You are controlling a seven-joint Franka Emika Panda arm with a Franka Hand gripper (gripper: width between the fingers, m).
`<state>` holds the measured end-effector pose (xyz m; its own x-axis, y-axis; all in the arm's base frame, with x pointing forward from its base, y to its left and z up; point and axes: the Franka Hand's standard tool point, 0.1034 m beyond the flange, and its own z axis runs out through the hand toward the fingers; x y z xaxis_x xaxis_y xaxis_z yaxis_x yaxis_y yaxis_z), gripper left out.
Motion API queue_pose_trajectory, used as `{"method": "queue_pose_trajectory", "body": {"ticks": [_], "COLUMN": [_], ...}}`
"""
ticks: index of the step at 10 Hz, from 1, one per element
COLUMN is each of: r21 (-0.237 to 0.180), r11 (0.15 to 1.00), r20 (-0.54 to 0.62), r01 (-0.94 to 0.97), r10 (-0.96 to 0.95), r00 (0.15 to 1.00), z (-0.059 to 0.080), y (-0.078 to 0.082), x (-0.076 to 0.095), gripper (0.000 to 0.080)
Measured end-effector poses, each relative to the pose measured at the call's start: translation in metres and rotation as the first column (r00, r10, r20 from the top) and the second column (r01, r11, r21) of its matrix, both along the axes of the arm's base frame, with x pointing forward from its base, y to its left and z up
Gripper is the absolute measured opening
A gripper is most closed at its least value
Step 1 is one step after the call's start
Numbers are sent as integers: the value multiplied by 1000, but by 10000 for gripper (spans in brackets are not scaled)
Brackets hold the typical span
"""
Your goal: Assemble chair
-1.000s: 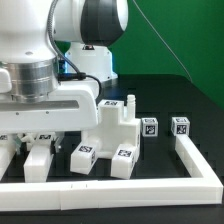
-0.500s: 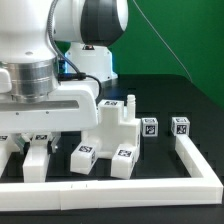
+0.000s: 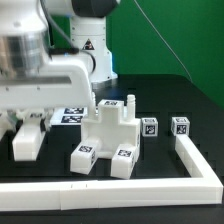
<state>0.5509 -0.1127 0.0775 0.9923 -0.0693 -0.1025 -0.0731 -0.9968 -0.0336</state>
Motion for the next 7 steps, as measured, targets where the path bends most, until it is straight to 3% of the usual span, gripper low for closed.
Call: {"method": "queue_pose_trajectory", "body": {"ticks": [3, 4, 5, 7], "r21": [25, 28, 28, 14], "r11": [997, 991, 982, 956], "r20": [-5, -3, -12, -38], "r01": [68, 128, 186, 293], "r10": [-68, -128, -185, -292], "r00": [998, 992, 983, 956], "z": [53, 65, 81, 88], "y": [20, 36, 61, 96], "x": [3, -1, 0, 5], "gripper": [284, 284, 284, 284]}}
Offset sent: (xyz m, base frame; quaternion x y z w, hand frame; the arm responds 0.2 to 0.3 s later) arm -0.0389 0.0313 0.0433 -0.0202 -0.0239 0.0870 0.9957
